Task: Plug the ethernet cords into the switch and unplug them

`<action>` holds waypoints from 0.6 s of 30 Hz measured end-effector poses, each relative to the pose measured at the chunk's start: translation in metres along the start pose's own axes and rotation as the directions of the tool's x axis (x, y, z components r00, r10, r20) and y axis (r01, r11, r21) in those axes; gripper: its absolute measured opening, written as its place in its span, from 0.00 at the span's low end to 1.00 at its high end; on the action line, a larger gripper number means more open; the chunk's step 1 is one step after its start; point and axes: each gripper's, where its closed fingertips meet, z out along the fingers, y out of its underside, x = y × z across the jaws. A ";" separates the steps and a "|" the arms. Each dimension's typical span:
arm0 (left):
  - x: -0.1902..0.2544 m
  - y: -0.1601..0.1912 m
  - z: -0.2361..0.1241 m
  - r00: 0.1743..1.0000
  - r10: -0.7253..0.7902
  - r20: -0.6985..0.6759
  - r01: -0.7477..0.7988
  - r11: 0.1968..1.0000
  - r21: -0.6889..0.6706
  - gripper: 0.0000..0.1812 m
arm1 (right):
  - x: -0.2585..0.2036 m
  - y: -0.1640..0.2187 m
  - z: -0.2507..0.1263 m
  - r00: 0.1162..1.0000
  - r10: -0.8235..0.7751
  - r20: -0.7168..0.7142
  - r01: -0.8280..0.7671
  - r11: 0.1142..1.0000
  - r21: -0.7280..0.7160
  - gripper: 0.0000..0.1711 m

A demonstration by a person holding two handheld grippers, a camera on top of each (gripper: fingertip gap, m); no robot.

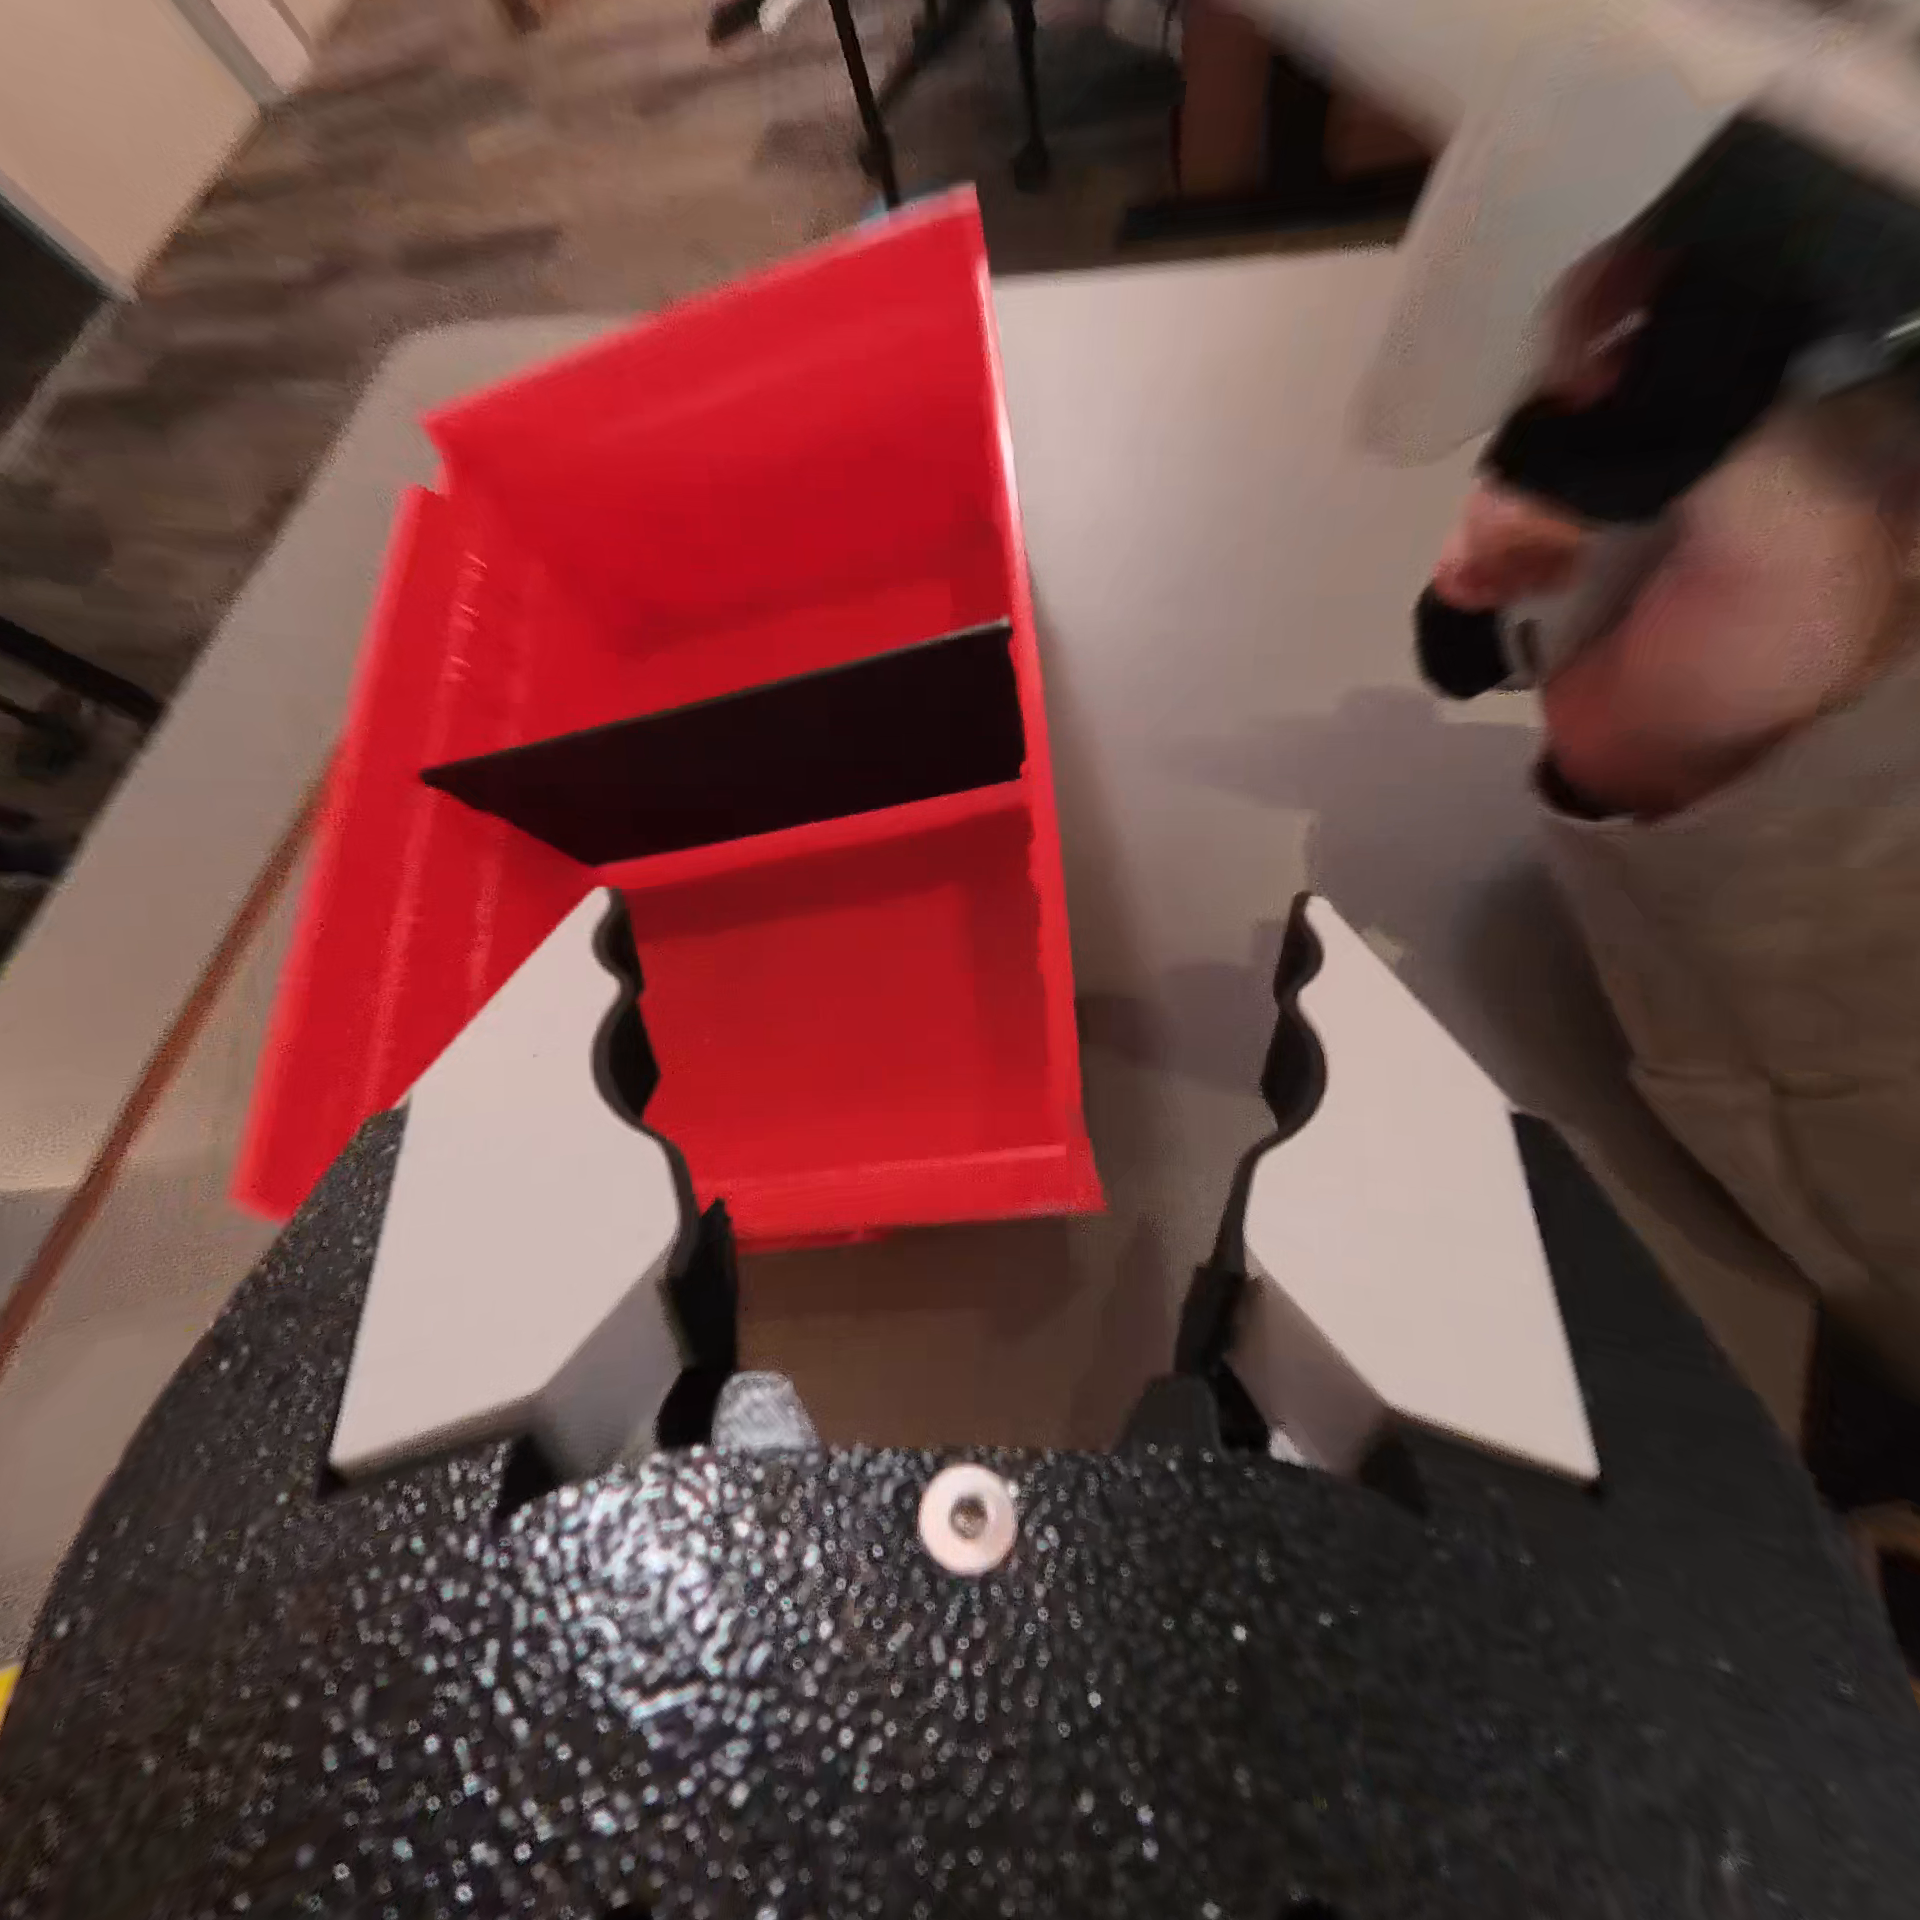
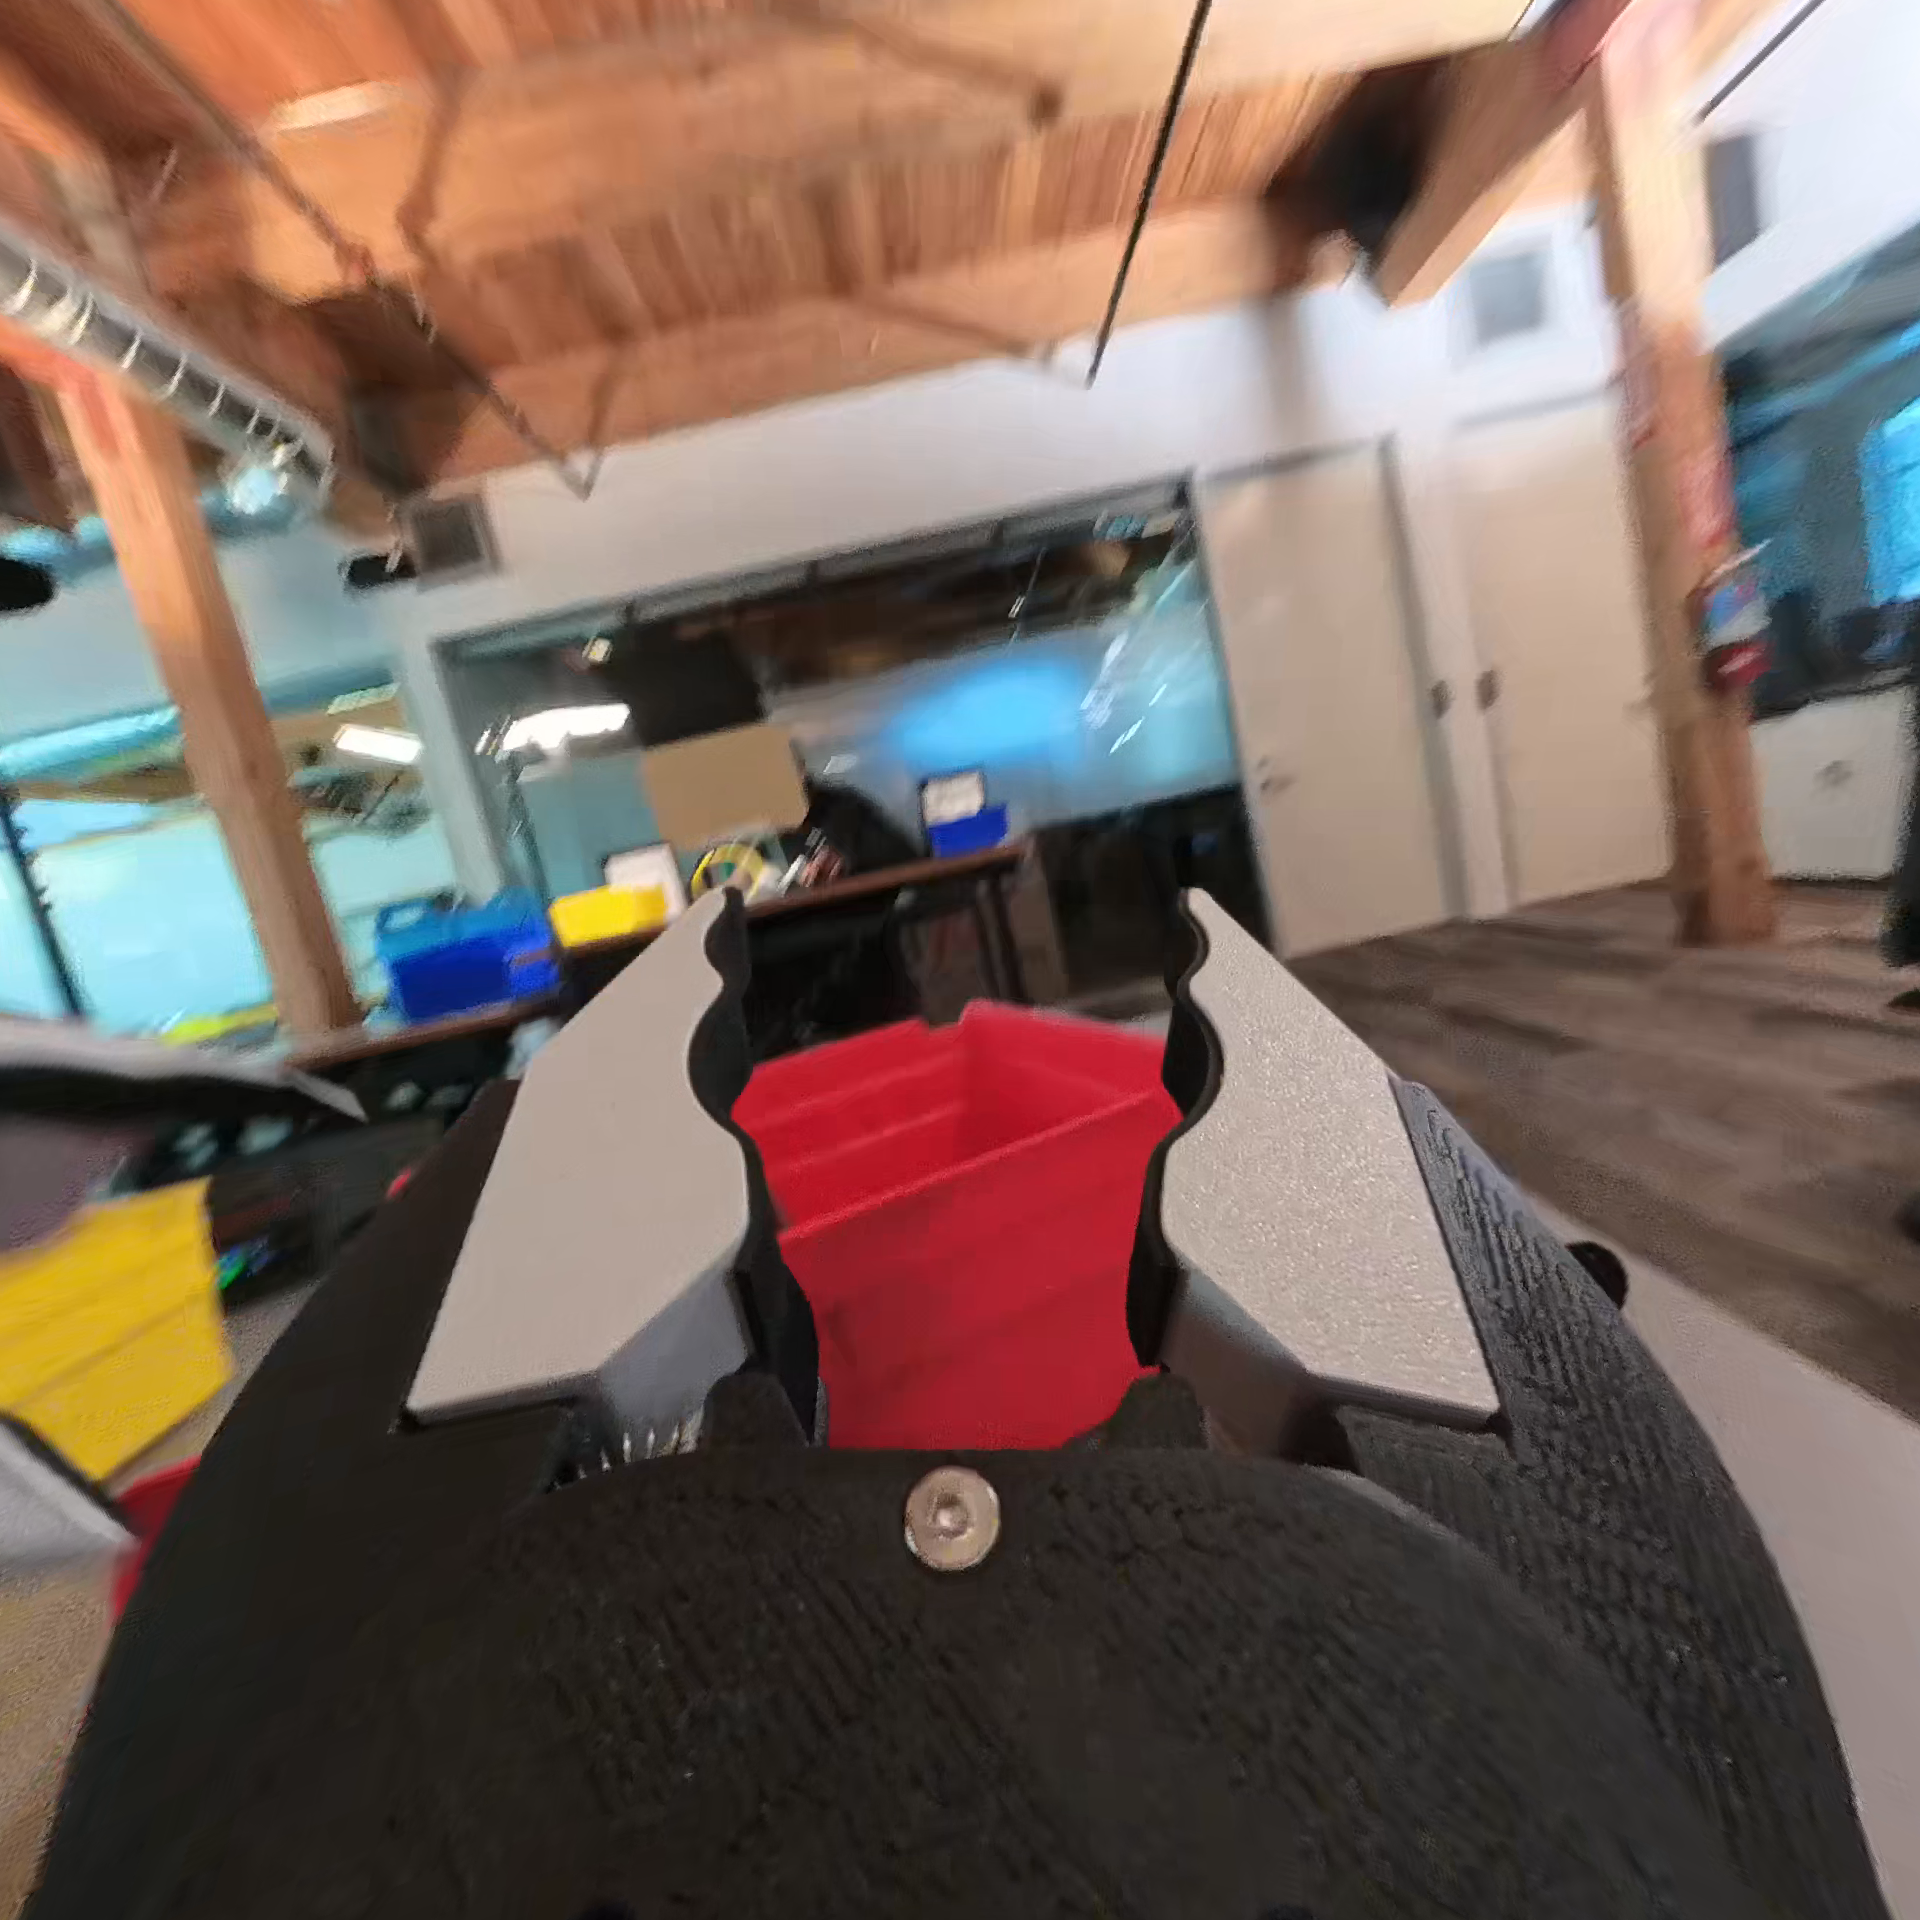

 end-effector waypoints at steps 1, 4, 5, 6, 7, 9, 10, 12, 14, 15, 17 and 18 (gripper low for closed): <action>-0.006 -0.005 -0.022 1.000 0.002 0.016 -0.003 0.999 0.050 0.67 | -0.007 0.015 0.006 0.999 0.019 0.039 -0.015 0.997 -0.081 0.48; -0.041 0.008 -0.098 0.984 -0.023 0.178 0.000 0.992 0.127 0.66 | -0.023 0.052 0.014 0.995 0.028 0.098 0.001 0.961 -0.277 0.57; -0.054 0.021 -0.125 0.969 -0.044 0.241 0.011 0.991 0.137 0.66 | -0.027 0.054 0.015 0.995 0.003 0.103 0.026 0.958 -0.286 0.58; -0.067 0.036 -0.151 0.952 -0.072 0.297 0.029 0.989 0.148 0.65 | -0.031 0.051 0.014 0.994 -0.016 0.110 0.046 0.961 -0.273 0.59; -0.081 0.053 -0.177 0.930 -0.106 0.352 0.053 0.986 0.158 0.65 | -0.038 0.046 0.013 0.992 -0.018 0.122 0.049 0.966 -0.254 0.59; -0.114 0.098 -0.232 0.858 -0.172 0.483 0.116 0.983 0.145 0.64 | -0.061 0.034 0.011 0.983 0.022 0.183 0.024 0.969 -0.246 0.60; -0.130 0.125 -0.260 0.810 -0.206 0.549 0.161 0.978 0.129 0.63 | -0.080 0.029 0.008 0.966 0.074 0.246 -0.004 0.962 -0.273 0.60; -0.153 0.181 -0.306 0.719 -0.298 0.628 0.287 0.950 0.122 0.63 | -0.117 0.029 0.005 0.934 0.182 0.309 -0.049 0.919 -0.392 0.66; -0.160 0.225 -0.335 0.652 -0.405 0.642 0.412 0.899 0.148 0.63 | -0.137 0.046 0.001 0.941 0.145 0.305 0.037 0.853 -0.520 0.77; -0.160 0.244 -0.343 0.625 -0.443 0.643 0.462 0.874 0.154 0.62 | -0.140 0.058 -0.001 0.953 0.076 0.293 0.110 0.815 -0.569 0.83; -0.155 0.269 -0.348 0.599 -0.506 0.620 0.539 0.828 0.156 0.62 | -0.142 0.081 -0.008 0.954 -0.066 0.293 0.247 0.727 -0.641 0.90; -0.150 0.277 -0.346 0.598 -0.527 0.604 0.566 0.811 0.147 0.62 | -0.144 0.092 -0.012 0.947 -0.107 0.302 0.291 0.679 -0.673 0.91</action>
